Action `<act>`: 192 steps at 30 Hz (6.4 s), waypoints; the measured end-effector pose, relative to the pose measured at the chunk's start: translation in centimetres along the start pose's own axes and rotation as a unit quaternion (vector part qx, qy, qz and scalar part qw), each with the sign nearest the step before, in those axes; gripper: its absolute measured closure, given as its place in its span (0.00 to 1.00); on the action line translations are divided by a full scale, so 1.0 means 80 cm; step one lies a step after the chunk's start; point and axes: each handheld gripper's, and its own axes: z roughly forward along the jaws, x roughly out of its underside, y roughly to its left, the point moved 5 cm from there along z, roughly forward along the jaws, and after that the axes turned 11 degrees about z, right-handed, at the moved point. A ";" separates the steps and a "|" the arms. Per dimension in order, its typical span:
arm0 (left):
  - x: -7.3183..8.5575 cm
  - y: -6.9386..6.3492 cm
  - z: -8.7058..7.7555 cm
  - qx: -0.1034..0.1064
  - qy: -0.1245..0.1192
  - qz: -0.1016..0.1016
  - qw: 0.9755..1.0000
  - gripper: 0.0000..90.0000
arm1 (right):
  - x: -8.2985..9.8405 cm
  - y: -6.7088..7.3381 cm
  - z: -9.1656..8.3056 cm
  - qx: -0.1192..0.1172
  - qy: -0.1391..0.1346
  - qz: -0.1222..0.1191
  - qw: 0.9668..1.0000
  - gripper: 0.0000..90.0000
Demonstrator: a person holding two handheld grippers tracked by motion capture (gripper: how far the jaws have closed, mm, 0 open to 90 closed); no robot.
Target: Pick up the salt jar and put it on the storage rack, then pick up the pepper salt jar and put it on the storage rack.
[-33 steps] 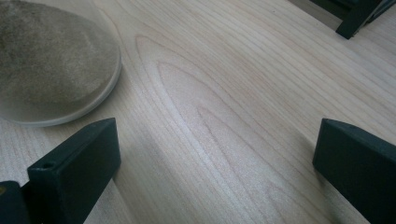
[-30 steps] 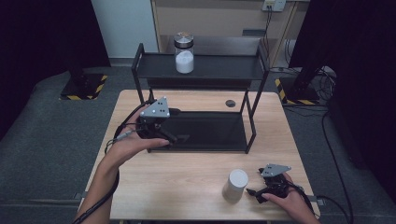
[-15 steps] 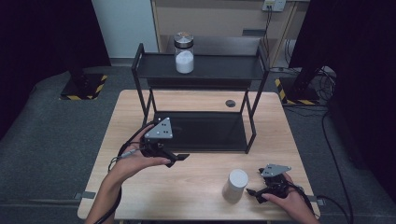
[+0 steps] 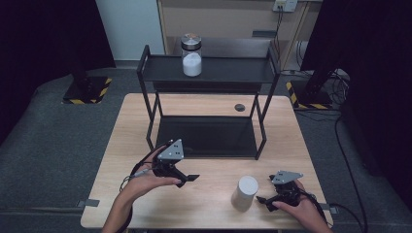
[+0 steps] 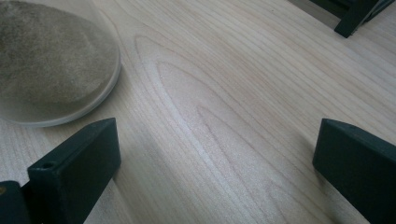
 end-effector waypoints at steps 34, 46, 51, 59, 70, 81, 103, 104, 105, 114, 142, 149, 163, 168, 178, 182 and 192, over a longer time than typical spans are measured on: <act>0.071 -0.022 0.035 0.005 0.036 -0.035 0.999 0.07 | 0.001 0.001 0.000 0.002 -0.001 0.002 1.000 0.02; 0.078 -0.024 0.047 0.013 0.060 -0.036 0.997 0.07 | 0.001 0.002 -0.001 0.003 0.000 0.003 1.000 0.02; 0.080 -0.025 0.051 0.020 0.071 -0.032 0.997 0.07 | 0.001 0.002 -0.001 0.003 0.000 0.003 1.000 0.02; 0.082 -0.026 0.058 0.029 0.090 -0.029 0.995 0.06 | 0.001 0.002 -0.001 0.003 0.000 0.004 1.000 0.02; 0.085 -0.028 0.061 0.031 0.082 -0.027 0.996 0.05 | 0.001 0.002 -0.001 0.003 0.000 0.004 1.000 0.02; 0.083 -0.029 0.062 0.026 0.089 -0.029 0.995 0.02 | 0.002 0.004 -0.002 0.004 0.000 0.001 1.000 0.02; 0.082 -0.031 0.062 0.023 0.089 -0.036 0.995 0.02 | -0.002 0.002 -0.011 -0.008 0.003 -0.002 1.000 0.07; 0.082 -0.031 0.062 0.023 0.089 -0.036 0.995 0.02 | -0.004 0.003 -0.013 -0.008 0.004 -0.003 1.000 0.07; 0.082 -0.031 0.062 0.022 0.090 -0.036 0.995 0.02 | -0.005 0.003 -0.016 -0.009 0.005 -0.005 1.000 0.07; 0.082 -0.032 0.062 0.021 0.090 -0.037 0.995 0.02 | -0.014 0.006 -0.042 -0.016 0.015 -0.016 1.000 0.08; 0.083 -0.034 0.062 0.017 0.088 -0.043 0.995 0.02 | -0.026 0.041 -0.077 -0.062 -0.019 -0.042 0.997 0.07; 0.083 -0.033 0.062 0.018 0.090 -0.041 0.995 0.02 | -0.031 0.047 -0.076 -0.068 -0.022 -0.045 0.996 0.08; 0.083 -0.033 0.062 0.017 0.088 -0.043 0.995 0.02 | -0.041 0.053 -0.070 -0.068 -0.039 -0.048 0.996 0.06; 0.083 -0.033 0.062 0.018 0.089 -0.042 0.995 0.02 | -0.045 0.056 -0.067 -0.070 -0.043 -0.052 0.995 0.06; 0.083 -0.033 0.061 0.017 0.089 -0.042 0.995 0.02 | -0.053 0.062 -0.061 -0.077 -0.047 -0.056 0.994 0.07; 0.083 -0.033 0.060 0.017 0.091 -0.041 0.995 0.02 | -0.053 0.063 -0.058 -0.078 -0.048 -0.055 0.994 0.07; 0.083 -0.033 0.060 0.017 0.091 -0.041 0.995 0.02 | -0.053 0.063 -0.051 -0.080 -0.048 -0.054 0.994 0.08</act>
